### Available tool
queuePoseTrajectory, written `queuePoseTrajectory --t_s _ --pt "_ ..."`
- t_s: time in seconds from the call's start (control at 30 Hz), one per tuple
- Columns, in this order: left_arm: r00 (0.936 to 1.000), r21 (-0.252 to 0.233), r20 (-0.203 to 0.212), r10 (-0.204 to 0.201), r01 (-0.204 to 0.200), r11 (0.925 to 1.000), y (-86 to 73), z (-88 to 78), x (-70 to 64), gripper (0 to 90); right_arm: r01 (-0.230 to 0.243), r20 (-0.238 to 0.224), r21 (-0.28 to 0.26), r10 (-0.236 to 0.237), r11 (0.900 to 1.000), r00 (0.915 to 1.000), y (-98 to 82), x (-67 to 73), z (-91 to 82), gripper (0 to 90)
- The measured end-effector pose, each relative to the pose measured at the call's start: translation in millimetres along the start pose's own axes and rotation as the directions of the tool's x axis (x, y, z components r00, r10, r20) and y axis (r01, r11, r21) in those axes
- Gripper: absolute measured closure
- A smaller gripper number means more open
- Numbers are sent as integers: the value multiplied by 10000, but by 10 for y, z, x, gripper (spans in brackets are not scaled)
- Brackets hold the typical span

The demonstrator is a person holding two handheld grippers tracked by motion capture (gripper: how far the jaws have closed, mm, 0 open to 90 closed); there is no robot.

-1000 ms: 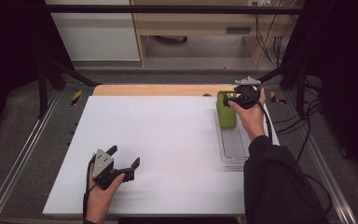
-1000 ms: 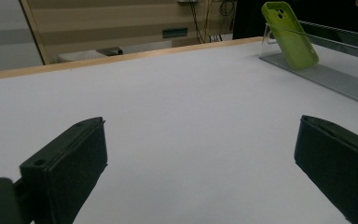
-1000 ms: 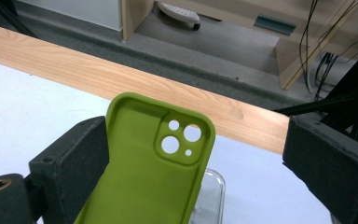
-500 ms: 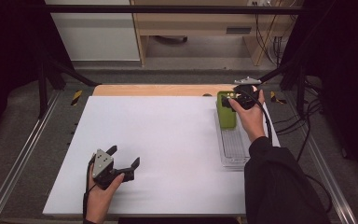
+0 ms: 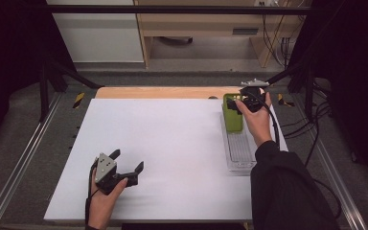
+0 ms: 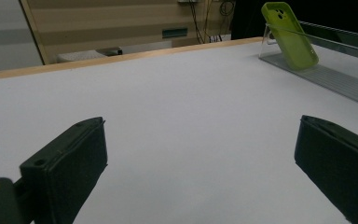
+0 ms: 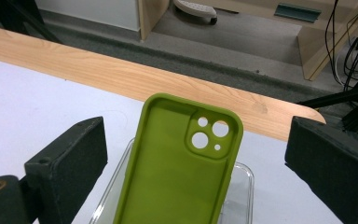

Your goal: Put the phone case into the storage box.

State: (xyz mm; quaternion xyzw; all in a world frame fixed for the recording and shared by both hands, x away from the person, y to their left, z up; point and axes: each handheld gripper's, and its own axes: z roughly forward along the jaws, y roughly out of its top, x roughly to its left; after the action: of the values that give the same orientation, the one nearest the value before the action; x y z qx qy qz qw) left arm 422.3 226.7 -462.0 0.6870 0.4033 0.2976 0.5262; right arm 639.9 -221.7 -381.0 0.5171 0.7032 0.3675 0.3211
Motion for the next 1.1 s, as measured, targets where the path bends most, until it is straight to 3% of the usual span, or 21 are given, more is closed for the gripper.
queuePoseTrajectory --t_s 0.13,0.43,0.67,1.1 --pt "10000 -6 -3 8 -8 10000 2 -3 0 18 -46 -84 -117 45 9999 10000 5 4 -12 60" --pt "10000 -12 -10 -4 4 10000 3 -7 0 18 -682 -544 -557 652 9961 9964 28 68 -57 46" --pt "10000 -20 -10 35 -35 10000 8 -15 10 17 -1123 -891 -1110 1026 9875 9907 75 155 -148 40" --pt "9997 -266 -175 -185 180 9995 23 -139 132 17 -1107 -1217 -1681 908 9795 9884 164 319 -369 39"
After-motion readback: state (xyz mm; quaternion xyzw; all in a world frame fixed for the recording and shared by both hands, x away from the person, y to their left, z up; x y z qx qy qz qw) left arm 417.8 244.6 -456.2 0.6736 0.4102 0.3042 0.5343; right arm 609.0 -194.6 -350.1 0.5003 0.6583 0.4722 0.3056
